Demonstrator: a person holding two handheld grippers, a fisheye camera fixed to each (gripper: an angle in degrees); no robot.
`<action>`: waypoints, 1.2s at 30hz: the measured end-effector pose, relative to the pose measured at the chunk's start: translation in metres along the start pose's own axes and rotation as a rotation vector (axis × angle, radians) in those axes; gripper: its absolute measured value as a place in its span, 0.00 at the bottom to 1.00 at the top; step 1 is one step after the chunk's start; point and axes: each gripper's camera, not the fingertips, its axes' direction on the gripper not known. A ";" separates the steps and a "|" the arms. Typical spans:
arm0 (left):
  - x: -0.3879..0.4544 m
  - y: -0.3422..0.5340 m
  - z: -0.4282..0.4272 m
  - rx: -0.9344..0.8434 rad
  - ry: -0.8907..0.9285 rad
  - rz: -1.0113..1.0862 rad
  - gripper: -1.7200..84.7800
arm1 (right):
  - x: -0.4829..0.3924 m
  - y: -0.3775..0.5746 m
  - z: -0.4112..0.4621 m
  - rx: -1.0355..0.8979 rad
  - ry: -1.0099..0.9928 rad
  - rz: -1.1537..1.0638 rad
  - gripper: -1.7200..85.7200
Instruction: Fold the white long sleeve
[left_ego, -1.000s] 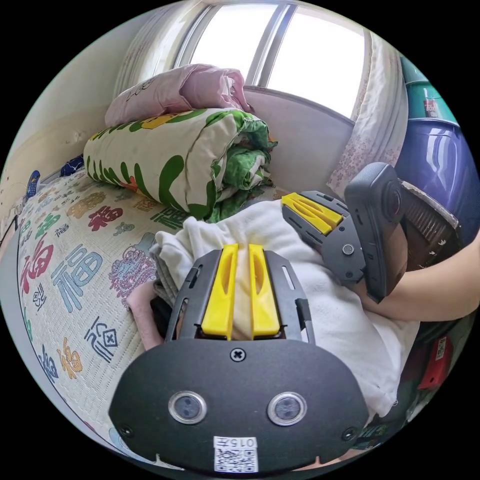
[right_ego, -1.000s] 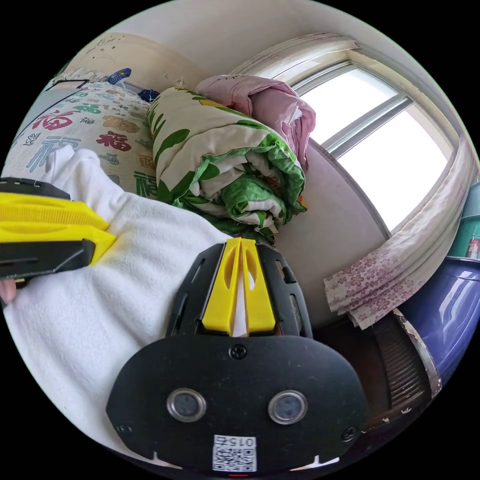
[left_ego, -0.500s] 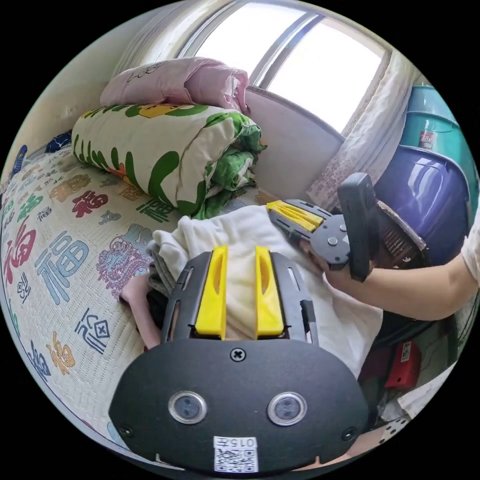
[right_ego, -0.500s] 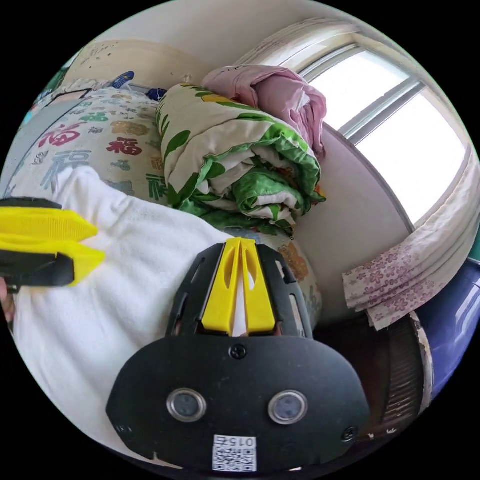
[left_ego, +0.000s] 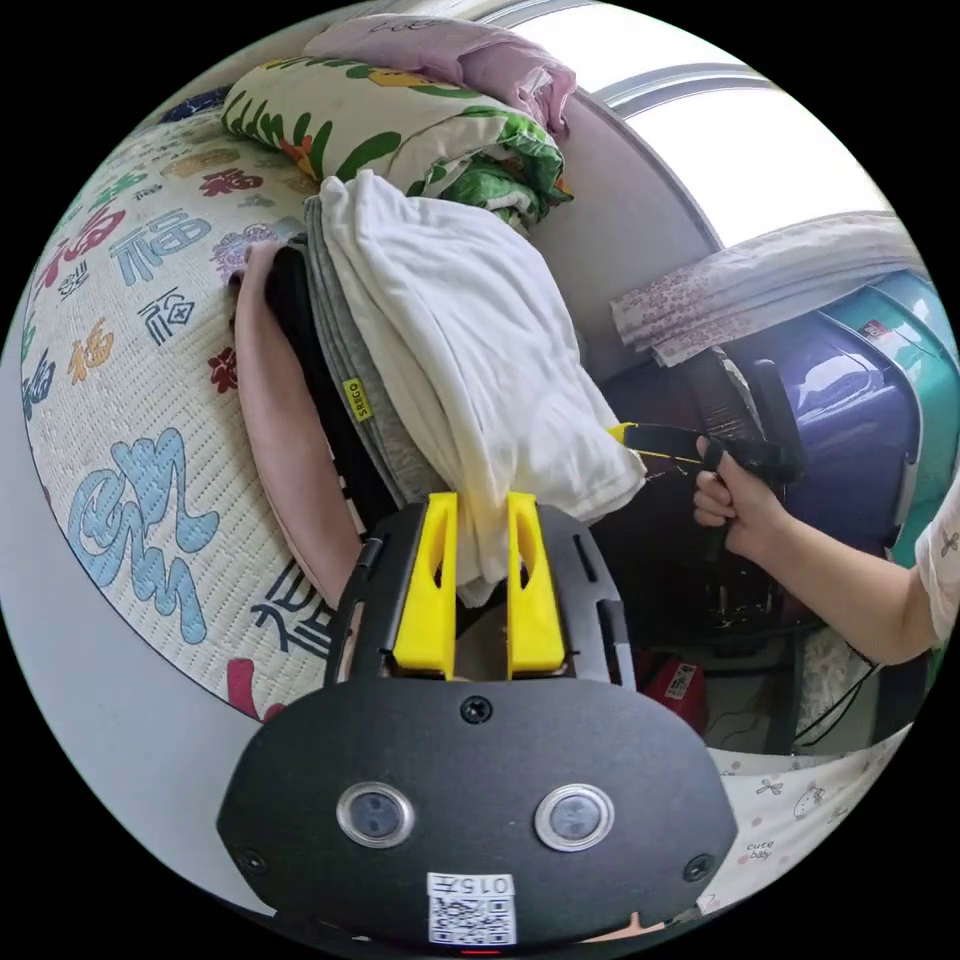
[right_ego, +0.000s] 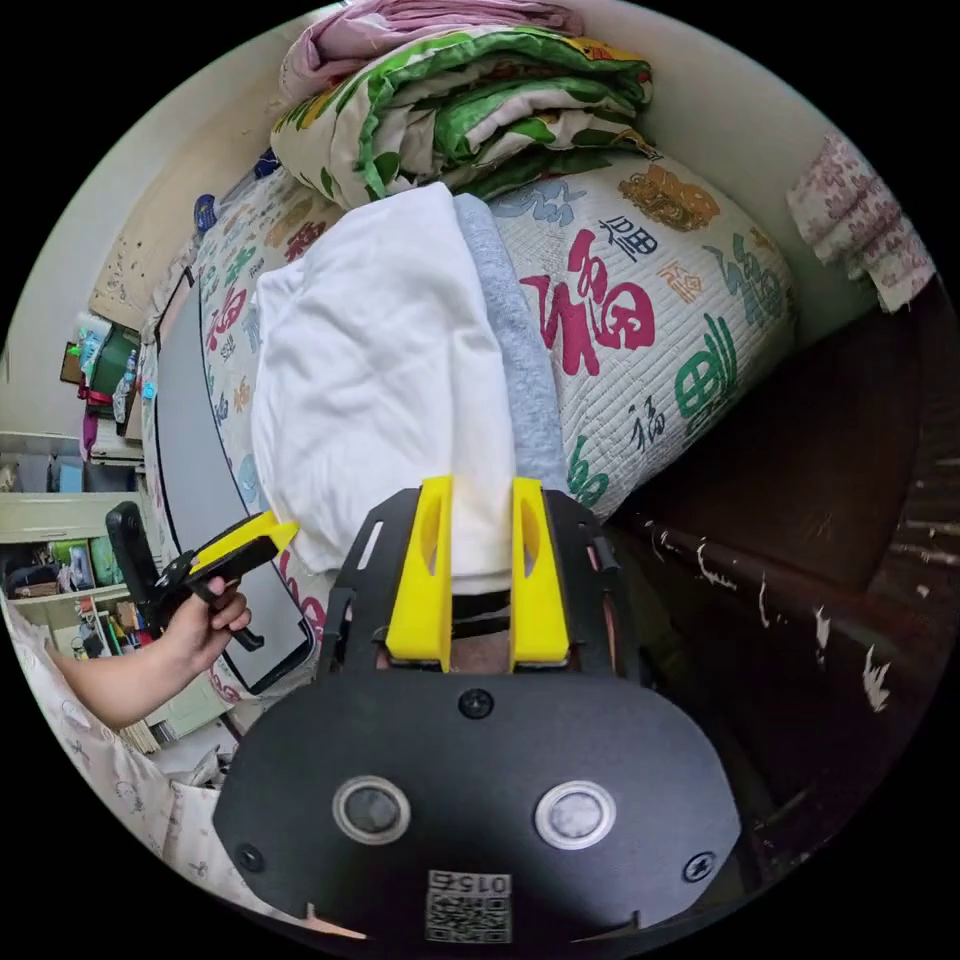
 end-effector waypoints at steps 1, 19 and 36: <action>-0.012 -0.009 0.007 -0.022 -0.020 -0.009 0.07 | 0.031 -0.008 0.003 0.023 -0.032 0.015 0.08; -0.215 -0.030 0.034 -0.049 -0.129 0.098 0.01 | 0.426 -0.300 0.143 0.090 0.452 -0.238 0.08; -0.489 0.378 -0.045 0.424 -0.390 -1.182 0.09 | 0.627 -0.387 0.515 -0.462 -0.052 -1.158 0.09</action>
